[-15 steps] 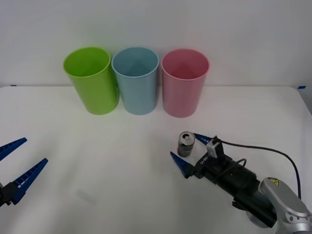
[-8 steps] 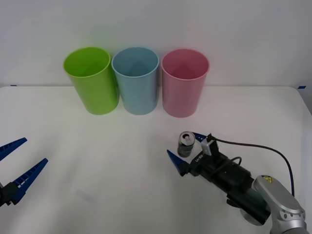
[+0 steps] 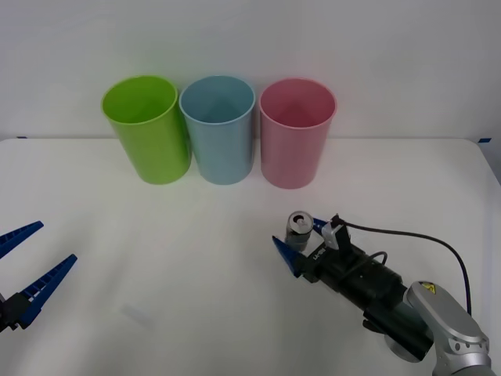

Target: Grasp the object on the table and drop it into the matching bin: aluminum can to the light blue bin, PET bottle to the pink bin.

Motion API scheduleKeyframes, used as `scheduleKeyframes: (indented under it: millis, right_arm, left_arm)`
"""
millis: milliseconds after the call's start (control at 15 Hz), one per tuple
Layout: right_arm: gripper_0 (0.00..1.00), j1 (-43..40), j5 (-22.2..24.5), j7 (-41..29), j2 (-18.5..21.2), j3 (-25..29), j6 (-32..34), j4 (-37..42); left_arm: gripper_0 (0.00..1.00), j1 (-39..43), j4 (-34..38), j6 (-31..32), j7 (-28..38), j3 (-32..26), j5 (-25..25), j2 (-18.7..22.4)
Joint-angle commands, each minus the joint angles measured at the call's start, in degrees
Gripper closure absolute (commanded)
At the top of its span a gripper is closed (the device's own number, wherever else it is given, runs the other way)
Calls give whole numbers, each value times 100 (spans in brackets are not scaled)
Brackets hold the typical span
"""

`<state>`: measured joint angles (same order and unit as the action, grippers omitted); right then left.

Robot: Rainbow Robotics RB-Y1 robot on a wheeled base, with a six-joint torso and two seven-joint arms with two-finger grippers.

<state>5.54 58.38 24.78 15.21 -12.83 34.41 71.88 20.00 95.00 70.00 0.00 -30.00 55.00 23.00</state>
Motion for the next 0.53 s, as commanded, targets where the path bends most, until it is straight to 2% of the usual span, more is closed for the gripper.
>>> scheduleKeyframes:
  millis: [67, 533]
  right_arm:
    - [100, 0, -29, 18, 0, 0, 5, 2]
    - [100, 17, -196, 62, 18, 0, 189, 98]
  left_arm:
    - [0, 0, 0, 0, 0, 0, 0, 0]
    - [0, 0, 0, 0, 0, 0, 0, 0]
